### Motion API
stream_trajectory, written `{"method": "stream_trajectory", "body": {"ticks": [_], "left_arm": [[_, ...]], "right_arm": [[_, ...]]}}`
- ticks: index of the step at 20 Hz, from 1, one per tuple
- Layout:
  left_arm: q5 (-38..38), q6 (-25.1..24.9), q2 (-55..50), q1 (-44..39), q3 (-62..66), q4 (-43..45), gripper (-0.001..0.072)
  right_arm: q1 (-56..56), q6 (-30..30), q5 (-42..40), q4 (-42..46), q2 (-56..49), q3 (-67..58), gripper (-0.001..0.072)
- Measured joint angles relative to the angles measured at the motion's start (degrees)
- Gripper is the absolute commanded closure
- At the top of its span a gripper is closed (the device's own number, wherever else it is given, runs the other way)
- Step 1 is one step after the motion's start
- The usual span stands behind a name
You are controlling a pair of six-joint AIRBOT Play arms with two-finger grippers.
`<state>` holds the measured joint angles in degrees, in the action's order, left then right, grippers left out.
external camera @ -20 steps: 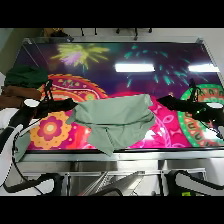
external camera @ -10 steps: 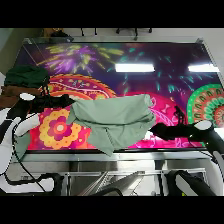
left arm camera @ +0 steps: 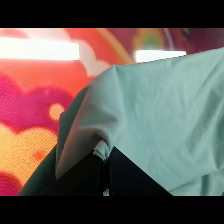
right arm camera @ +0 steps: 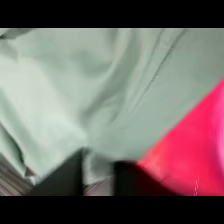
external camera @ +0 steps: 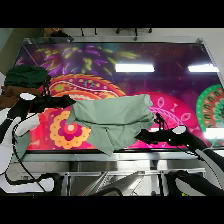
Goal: Fold the shirts.
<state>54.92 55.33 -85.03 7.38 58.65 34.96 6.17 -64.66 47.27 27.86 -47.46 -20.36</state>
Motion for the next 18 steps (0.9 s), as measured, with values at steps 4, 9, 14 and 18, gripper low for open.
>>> {"method": "stream_trajectory", "body": {"ticks": [4, 9, 14, 18], "left_arm": [[1.1, 0.0, 0.8, 0.1, 0.6, 0.0, 0.0698], [5.1, 1.6, 9.7, 1.3, 5.8, 0.1, 0.0699], [9.7, 4.8, 26.1, 2.5, 17.3, 0.1, 0.0699], [11.4, 5.9, 39.3, 2.8, 28.0, 1.1, 0.0698]], "right_arm": [[1.1, 9.1, -0.5, -7.1, -0.5, -4.8, 0.069], [-5.6, 12.1, 6.1, -9.0, 7.6, -18.9, 0.069], [-16.9, 12.7, 13.4, -9.7, 16.3, -39.2, 0.069], [-24.6, 13.9, 15.1, -9.9, 21.7, -53.4, 0.069]]}}
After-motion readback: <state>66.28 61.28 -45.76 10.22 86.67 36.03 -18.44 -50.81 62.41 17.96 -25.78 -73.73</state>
